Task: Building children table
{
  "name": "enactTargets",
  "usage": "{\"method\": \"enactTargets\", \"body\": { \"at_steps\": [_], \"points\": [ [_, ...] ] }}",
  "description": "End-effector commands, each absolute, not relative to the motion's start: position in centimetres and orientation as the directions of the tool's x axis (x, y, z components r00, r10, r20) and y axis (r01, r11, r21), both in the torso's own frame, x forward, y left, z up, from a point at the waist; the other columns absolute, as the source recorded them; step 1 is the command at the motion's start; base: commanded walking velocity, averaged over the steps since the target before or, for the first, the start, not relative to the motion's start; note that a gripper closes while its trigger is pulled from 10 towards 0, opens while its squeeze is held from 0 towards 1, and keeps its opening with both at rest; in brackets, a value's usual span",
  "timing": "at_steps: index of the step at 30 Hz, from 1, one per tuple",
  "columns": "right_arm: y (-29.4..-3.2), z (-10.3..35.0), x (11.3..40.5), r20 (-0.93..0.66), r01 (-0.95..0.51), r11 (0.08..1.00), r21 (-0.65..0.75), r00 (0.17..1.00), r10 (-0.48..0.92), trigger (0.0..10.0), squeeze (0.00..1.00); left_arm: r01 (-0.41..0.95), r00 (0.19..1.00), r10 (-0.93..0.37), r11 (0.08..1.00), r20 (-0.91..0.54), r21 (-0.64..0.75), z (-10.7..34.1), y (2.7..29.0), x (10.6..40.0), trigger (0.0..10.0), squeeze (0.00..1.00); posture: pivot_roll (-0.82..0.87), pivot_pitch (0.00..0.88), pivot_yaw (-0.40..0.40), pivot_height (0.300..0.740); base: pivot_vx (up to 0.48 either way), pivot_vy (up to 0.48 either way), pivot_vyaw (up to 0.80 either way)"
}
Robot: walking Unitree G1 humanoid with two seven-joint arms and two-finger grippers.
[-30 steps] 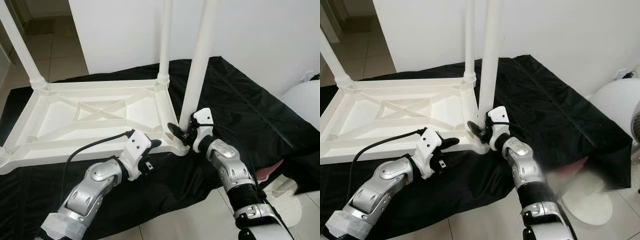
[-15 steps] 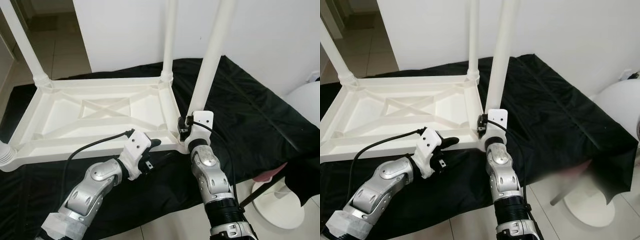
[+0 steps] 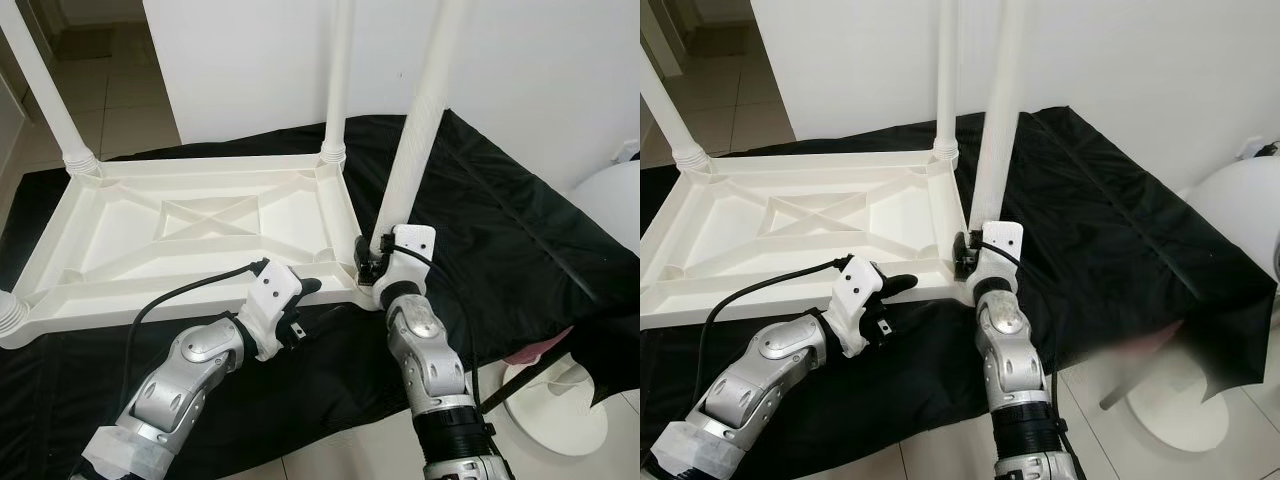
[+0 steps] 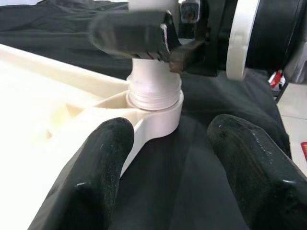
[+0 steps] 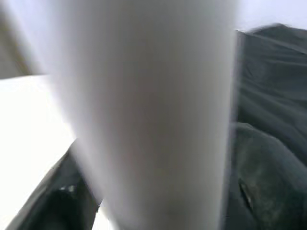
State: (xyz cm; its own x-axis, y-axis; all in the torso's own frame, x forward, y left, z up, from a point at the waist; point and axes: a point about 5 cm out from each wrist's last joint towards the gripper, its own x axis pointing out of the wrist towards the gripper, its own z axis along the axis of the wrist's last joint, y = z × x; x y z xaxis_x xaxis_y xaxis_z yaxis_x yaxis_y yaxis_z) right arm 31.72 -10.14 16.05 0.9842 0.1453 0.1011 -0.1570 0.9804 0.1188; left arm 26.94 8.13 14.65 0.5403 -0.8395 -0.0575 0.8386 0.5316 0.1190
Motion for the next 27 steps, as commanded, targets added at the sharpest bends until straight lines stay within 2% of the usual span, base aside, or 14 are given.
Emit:
{"method": "enactTargets", "body": {
  "at_steps": [1,7,9,12,17,27],
  "points": [
    [-10.7,15.9,31.5,0.110,-0.265,0.958,0.112,0.961,0.253,10.0,0.00,0.858,0.510,-0.857,0.499,-0.078,0.123,14.4,8.2,26.8,10.0,0.00,-0.08,0.028,0.000,0.740,0.000,0.000,0.00],
    [-11.6,15.8,31.4,0.106,-0.364,0.929,0.071,0.929,0.356,10.0,0.00,0.856,0.513,-0.855,0.502,-0.075,0.125,14.5,8.2,26.9,10.0,0.00,-0.08,0.025,-0.002,0.740,0.000,0.000,0.00],
    [-13.1,15.1,31.6,0.057,-0.510,0.859,-0.052,0.857,0.512,10.0,0.00,0.859,0.507,-0.859,0.497,-0.074,0.123,14.5,8.1,26.8,10.0,0.00,-0.09,0.023,0.000,0.740,0.000,0.000,0.00],
    [-14.1,14.9,32.0,0.020,-0.567,0.821,-0.069,0.822,0.569,10.0,0.00,0.867,0.494,-0.866,0.484,-0.079,0.120,14.4,8.0,26.7,10.0,0.00,-0.09,0.024,0.002,0.740,0.000,0.000,0.00],
    [-14.8,15.3,33.1,0.009,-0.630,0.773,-0.076,0.775,0.632,10.0,0.00,0.881,0.469,-0.879,0.458,-0.088,0.117,14.4,7.7,26.4,10.0,0.00,-0.08,0.018,-0.004,0.740,0.000,0.000,0.00],
    [-14.3,15.9,35.1,-0.037,-0.723,0.679,-0.125,0.688,0.725,10.0,0.00,0.878,0.475,-0.877,0.465,-0.079,0.114,14.5,7.4,26.4,10.0,0.00,-0.06,0.006,-0.015,0.740,0.000,0.000,0.00]
  ]
}}
